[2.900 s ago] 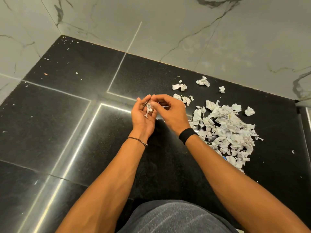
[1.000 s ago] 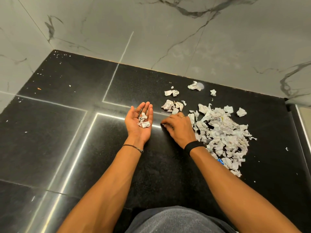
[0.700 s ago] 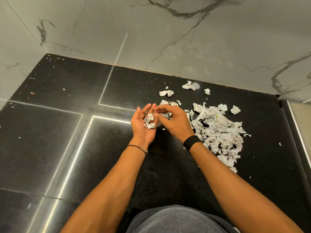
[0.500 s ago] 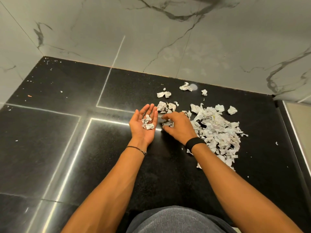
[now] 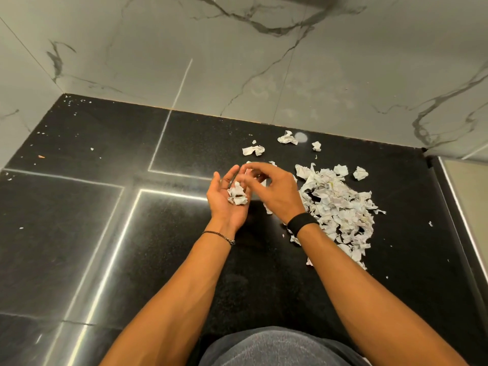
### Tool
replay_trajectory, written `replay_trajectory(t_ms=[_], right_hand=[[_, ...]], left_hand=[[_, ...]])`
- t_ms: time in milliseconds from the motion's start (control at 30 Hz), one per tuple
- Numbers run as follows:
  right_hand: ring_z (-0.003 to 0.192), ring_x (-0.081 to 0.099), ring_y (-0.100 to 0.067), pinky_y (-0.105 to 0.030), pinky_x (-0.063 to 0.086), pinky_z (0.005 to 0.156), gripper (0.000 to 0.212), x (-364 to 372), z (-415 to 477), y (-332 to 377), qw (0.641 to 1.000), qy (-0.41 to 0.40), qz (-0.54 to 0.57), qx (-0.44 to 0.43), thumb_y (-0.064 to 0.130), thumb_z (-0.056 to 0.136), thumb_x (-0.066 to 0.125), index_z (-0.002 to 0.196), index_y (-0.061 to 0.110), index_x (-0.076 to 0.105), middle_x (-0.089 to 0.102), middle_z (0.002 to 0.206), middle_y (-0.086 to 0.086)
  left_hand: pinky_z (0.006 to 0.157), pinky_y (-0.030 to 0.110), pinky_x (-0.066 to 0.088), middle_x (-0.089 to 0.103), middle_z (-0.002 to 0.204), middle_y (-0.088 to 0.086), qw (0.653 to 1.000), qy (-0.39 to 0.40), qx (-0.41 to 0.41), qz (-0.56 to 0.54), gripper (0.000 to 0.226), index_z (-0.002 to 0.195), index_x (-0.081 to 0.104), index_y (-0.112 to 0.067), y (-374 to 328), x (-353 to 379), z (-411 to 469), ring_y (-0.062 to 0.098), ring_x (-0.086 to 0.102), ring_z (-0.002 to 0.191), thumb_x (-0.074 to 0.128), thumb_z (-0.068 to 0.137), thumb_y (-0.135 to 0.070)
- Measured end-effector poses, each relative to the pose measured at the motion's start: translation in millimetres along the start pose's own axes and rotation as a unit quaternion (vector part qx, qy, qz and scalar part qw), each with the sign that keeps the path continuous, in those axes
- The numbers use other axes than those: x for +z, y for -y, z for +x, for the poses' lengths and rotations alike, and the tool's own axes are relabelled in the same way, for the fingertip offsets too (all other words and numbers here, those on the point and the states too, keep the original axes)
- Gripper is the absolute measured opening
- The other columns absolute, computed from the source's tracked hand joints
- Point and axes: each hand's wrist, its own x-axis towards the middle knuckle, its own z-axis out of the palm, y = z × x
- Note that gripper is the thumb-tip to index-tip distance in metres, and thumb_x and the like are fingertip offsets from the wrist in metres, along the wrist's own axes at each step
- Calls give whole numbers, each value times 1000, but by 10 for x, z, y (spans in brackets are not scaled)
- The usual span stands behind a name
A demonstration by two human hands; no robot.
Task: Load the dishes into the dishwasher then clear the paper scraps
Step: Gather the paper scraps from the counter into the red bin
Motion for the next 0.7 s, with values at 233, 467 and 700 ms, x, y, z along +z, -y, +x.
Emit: replay_trajectory(t_ms=[233, 467, 700], right_hand=[[102, 61, -24, -41, 39, 87, 26, 78, 156, -433, 933, 43, -353, 48, 43, 90, 68, 108, 25, 69, 72, 99, 5], [92, 59, -22, -38, 28, 81, 8, 146, 12, -470, 932, -30, -361, 2, 27, 92, 63, 97, 25, 69, 71, 91, 6], [94, 62, -3, -29, 49, 87, 15, 67, 19, -95, 994, -66, -81, -34, 31, 90, 72, 104, 25, 72, 71, 93, 15]], left_hand=[[98, 39, 55, 71, 123, 21, 1000, -17, 18, -3, 49, 117, 67, 1, -122, -37, 55, 32, 72, 109, 40, 108, -39], [103, 39, 53, 71, 124, 19, 999, -39, 19, 24, 46, 123, 66, -1, -163, -75, 31, 30, 69, 117, 44, 107, -37], [109, 41, 49, 67, 131, 21, 998, -42, 7, 54, 45, 127, 64, -2, -80, 9, 85, 33, 64, 124, 47, 105, -37]])
